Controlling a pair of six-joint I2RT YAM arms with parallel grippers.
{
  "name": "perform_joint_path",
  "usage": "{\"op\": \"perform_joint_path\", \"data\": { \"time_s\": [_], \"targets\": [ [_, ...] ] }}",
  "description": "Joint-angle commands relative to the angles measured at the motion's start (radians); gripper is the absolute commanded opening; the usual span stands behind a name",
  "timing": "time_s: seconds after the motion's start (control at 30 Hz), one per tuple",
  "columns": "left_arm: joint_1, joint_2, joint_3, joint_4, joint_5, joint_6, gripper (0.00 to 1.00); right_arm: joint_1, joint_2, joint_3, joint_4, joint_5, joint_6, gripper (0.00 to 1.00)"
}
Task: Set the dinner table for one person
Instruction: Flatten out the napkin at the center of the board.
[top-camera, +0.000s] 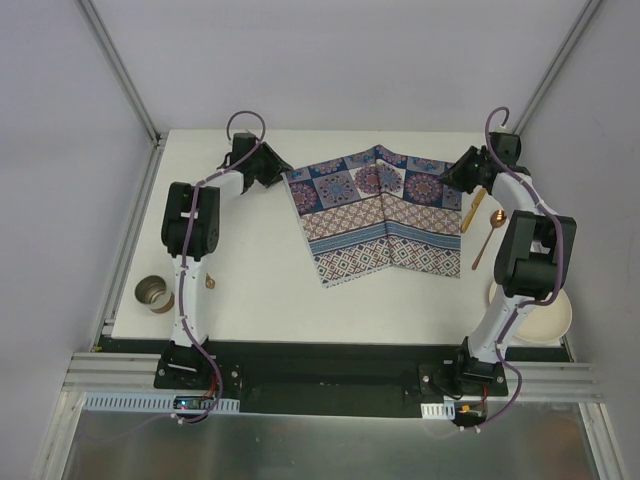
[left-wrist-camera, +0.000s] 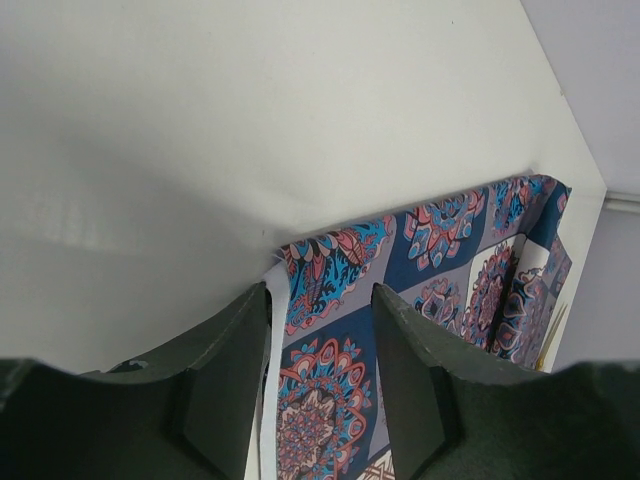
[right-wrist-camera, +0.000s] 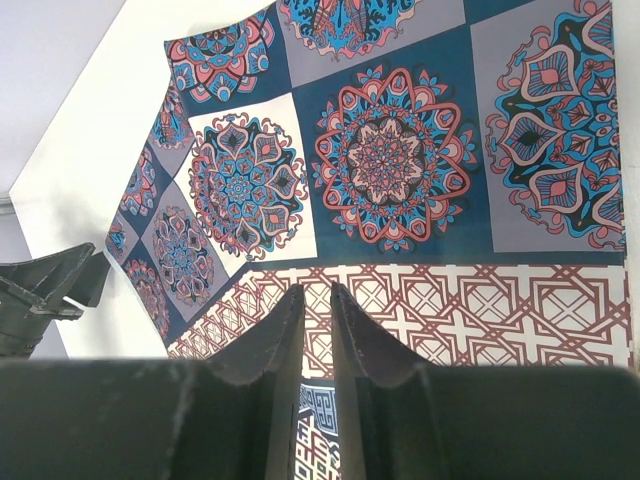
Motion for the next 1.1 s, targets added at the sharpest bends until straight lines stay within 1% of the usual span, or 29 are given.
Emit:
{"op": "perform_joint_path", "data": {
  "time_s": [0.0,0.13,0.23,0.3,0.33,0.37,0.4,0.43,0.73,0.8,0.9,0.93,1.0,1.03,1.07],
  "targets": [
    [-0.028,0.011,0.006,-0.022,0.018,-0.004,0.45,-0.012,-0.04,0.004,0.041,-0.021,0.016,0.19],
    [-0.031,0.019,0.012,-0.022,0.016,0.001,0.45,-0.016,-0.035,-0.011,0.044,-0.027,0.018,0.19],
    [-0.031,0.027,0.021,-0.022,0.015,-0.001,0.43,-0.025,-0.043,-0.029,0.052,-0.027,0.019,0.18],
    [-0.031,0.03,0.032,-0.021,0.013,-0.004,0.35,-0.036,-0.05,-0.035,0.055,-0.03,0.018,0.18],
    [-0.031,0.033,0.038,-0.021,0.018,-0.005,0.28,-0.039,-0.052,-0.037,0.055,-0.032,0.018,0.18],
    [-0.031,0.037,0.044,-0.021,0.021,-0.008,0.16,-0.041,-0.053,-0.038,0.055,-0.032,0.018,0.18],
    [-0.031,0.041,0.049,-0.021,0.022,-0.01,0.07,-0.044,-0.053,-0.038,0.055,-0.033,0.018,0.18],
    [-0.032,0.042,0.053,-0.021,0.022,-0.011,0.0,-0.045,-0.052,-0.038,0.056,-0.033,0.018,0.18],
    [-0.028,0.004,0.046,-0.031,0.007,0.021,0.0,-0.047,-0.036,-0.058,0.064,-0.047,0.013,0.17],
    [-0.016,-0.041,0.018,-0.054,0.002,0.021,0.0,-0.047,-0.035,-0.072,0.072,-0.052,0.013,0.16],
    [0.026,-0.14,-0.048,-0.059,0.015,-0.028,0.0,-0.047,-0.036,-0.086,0.075,-0.053,0.004,0.16],
    [0.036,-0.206,-0.068,-0.059,0.007,-0.034,0.0,-0.047,-0.041,-0.097,0.078,-0.055,0.004,0.16],
    [0.069,-0.277,-0.126,-0.059,-0.043,-0.03,0.0,-0.047,-0.05,-0.112,0.087,-0.059,0.008,0.16],
    [0.078,-0.347,-0.143,-0.061,-0.064,-0.013,0.0,-0.047,-0.055,-0.129,0.101,-0.062,0.01,0.16],
    [0.087,-0.379,-0.157,-0.067,-0.082,-0.002,0.0,-0.047,-0.062,-0.137,0.102,-0.065,0.013,0.16]
  ]
}}
